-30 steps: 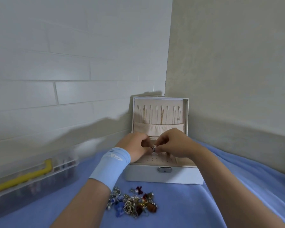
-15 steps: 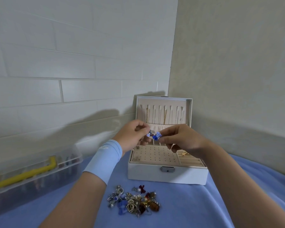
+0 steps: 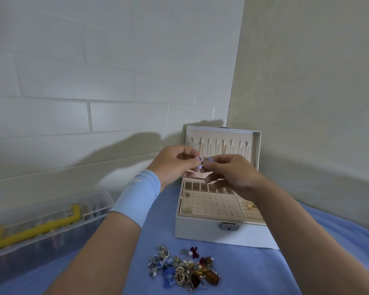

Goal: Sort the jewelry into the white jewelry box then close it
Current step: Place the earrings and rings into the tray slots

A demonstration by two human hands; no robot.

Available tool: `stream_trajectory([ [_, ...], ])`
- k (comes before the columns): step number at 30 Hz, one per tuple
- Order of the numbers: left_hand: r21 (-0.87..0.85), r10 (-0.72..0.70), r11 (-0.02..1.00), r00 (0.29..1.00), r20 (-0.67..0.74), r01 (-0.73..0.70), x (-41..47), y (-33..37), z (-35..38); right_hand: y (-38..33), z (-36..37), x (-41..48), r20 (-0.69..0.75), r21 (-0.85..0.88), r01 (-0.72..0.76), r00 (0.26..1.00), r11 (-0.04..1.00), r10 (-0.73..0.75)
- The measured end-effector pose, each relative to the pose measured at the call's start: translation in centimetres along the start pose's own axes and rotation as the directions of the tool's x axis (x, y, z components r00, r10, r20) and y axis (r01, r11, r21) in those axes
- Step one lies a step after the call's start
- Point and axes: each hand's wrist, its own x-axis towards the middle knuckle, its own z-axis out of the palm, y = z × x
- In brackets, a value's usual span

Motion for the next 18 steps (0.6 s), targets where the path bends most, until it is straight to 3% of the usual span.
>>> stream_trajectory([
  [4, 0.171, 0.005, 0.985, 0.998, -0.068, 0.006, 1.2, -1.2, -1.0, -0.6, 0.8, 2.4, -0.029, 0.042, -0.035, 0.999, 0.999, 0.036],
  [10, 0.405, -0.065, 0.911, 0.997, -0.036, 0.074, 2.4, -4.1, -2.3, 0.8, 2.0, 5.0, -0.037, -0.315, -0.063, 0.998, 0.947, 0.054],
  [18, 0.656, -0.028, 0.754, 0.999, -0.016, 0.031, 3.1, -5.6, -2.3, 3.3, 2.7, 6.0, -0.065, -0.532, -0.039, 0.998, 0.846, 0.006],
])
